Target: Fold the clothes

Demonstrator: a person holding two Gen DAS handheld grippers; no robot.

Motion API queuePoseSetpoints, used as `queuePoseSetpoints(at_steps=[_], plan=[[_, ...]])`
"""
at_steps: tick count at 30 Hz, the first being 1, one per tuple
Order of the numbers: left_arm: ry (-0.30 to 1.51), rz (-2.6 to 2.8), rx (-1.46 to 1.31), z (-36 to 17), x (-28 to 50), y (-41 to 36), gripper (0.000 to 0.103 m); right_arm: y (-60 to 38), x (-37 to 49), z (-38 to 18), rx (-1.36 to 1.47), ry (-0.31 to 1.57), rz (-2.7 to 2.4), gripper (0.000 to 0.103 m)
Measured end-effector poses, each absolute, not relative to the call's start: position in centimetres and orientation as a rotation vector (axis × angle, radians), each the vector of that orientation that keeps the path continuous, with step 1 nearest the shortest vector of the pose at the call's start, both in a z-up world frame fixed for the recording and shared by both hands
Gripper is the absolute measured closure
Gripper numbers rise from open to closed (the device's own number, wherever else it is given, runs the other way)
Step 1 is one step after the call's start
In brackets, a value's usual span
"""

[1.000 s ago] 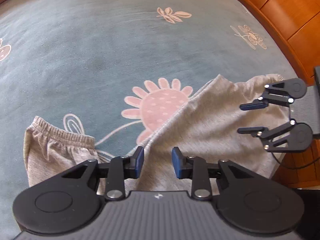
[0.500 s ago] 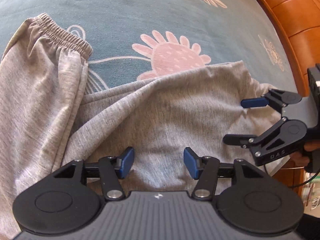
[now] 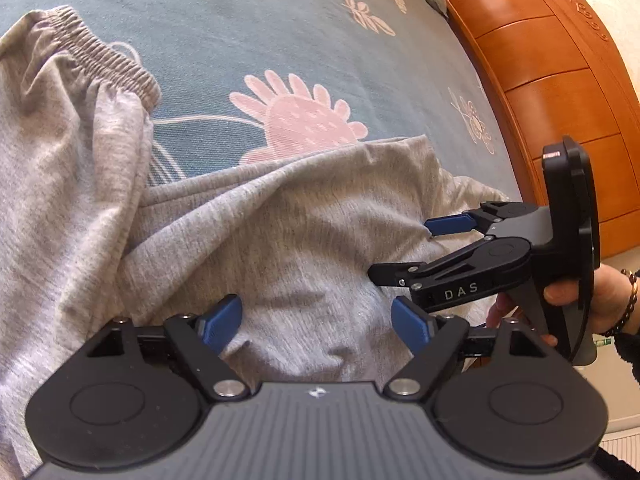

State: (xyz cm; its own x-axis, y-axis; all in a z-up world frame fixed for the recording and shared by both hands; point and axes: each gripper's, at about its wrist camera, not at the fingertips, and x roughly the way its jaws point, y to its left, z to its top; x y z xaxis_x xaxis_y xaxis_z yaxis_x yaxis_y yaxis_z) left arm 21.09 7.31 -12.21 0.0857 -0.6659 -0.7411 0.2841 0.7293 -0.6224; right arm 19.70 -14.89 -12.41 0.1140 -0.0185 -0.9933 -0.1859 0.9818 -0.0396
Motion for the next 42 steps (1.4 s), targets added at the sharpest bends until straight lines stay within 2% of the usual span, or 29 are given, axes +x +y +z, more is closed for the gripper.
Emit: queuePoseSetpoints(at_steps=[9,18,27,31,32,33,38,42], plan=[[1.227,-0.709,-0.261,-11.8,20.1,5.1,0.006,-16.0,16.7,-12.0,-0.15,1.29,0.188,0.0],[1.196,-0.597,-0.11,-11.2,19.1,2.2,0.003,-17.2,15.3,-11.4,-0.149,1.133,0.254,0.0],[1.012,-0.445,0.231,-11.2,10.7,-0.3,0.003,-19.7,12.6,-11.2,-0.084,0.958,0.311,0.0],[0.973,-0.378,0.293,-9.9,5.4,-0.5,0.004,-22.2,8.6,-7.3,0.036,0.86,0.228,0.0],[0.957,-0.367,0.301,-9.0,4.2,-0.3,0.008,-23.0,7.3,-6.1,0.073,0.832,0.198,0.0],[0.919,-0.37,0.325,-8.0,3.1,-0.3,0.012,-23.9,6.1,-4.6,0.109,0.794,0.19,0.0],[0.682,-0.308,0.395,-2.1,0.2,0.0,0.015,-28.3,1.0,2.9,0.272,0.589,0.175,0.0],[0.632,-0.35,0.334,-0.2,0.0,-0.4,0.016,-30.5,-1.1,3.7,0.447,0.538,0.208,0.0]])
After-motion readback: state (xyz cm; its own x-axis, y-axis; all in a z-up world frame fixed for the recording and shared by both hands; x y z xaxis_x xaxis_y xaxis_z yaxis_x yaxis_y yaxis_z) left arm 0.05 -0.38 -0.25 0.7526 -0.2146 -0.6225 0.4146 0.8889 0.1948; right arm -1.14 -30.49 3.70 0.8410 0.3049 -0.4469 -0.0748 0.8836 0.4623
